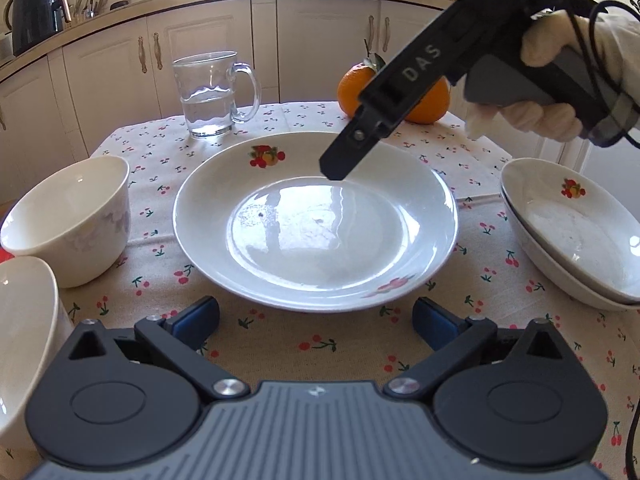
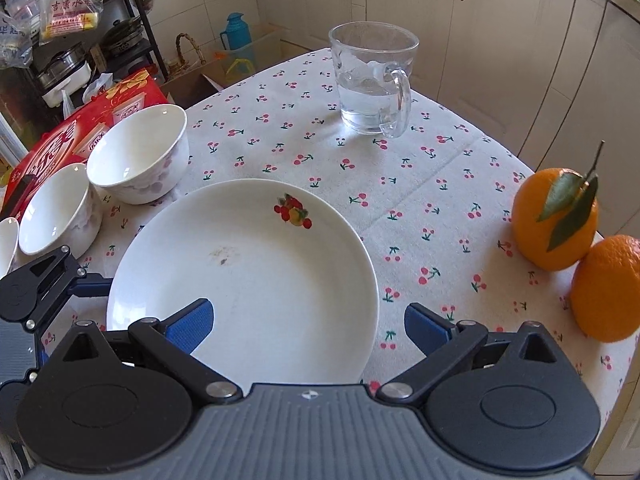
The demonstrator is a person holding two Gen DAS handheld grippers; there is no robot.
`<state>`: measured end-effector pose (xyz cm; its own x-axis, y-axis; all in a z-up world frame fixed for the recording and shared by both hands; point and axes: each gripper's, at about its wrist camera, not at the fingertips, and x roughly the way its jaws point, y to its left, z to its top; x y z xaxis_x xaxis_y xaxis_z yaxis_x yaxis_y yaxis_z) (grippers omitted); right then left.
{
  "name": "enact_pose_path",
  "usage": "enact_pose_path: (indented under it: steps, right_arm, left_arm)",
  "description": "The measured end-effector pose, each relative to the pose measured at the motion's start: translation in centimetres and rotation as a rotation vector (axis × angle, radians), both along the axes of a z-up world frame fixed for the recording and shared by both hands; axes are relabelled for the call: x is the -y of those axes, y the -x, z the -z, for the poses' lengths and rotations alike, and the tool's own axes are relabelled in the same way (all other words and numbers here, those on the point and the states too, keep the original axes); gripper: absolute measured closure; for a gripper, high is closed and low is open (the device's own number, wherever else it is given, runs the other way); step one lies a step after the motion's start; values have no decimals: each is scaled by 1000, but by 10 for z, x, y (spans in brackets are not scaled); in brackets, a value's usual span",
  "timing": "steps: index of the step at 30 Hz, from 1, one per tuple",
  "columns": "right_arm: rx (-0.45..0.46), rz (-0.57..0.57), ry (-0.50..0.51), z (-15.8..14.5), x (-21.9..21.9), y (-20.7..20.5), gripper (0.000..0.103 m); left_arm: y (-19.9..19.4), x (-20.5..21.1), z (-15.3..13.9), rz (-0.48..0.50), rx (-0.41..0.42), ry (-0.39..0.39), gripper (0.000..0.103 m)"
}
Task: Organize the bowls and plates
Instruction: 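Reach the right gripper to another white flower plate and grasp its rim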
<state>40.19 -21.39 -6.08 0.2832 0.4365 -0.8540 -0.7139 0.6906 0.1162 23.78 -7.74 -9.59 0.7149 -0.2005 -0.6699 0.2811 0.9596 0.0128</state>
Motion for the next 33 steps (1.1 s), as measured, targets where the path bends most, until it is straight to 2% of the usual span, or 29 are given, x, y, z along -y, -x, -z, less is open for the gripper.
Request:
enact_pose_path:
  steps: [7,13,20,33]
  right_arm:
    - [-50,-45,-27,18,-11,-25,4]
    - [-86,-59,-60,27,-12,-36,14]
    - [-117,-80,-125,25,-10,-47,31]
    - [-129,-85,-147,25,-8,-49,32]
  left_arm:
    - [-4,-2,0,6,1,2,3]
    - [-5,-3,0,1,6,0,4]
    - [-7,-2,-1,7,9,-1,6]
    - [-6,-2,-1,31,17,-3,10]
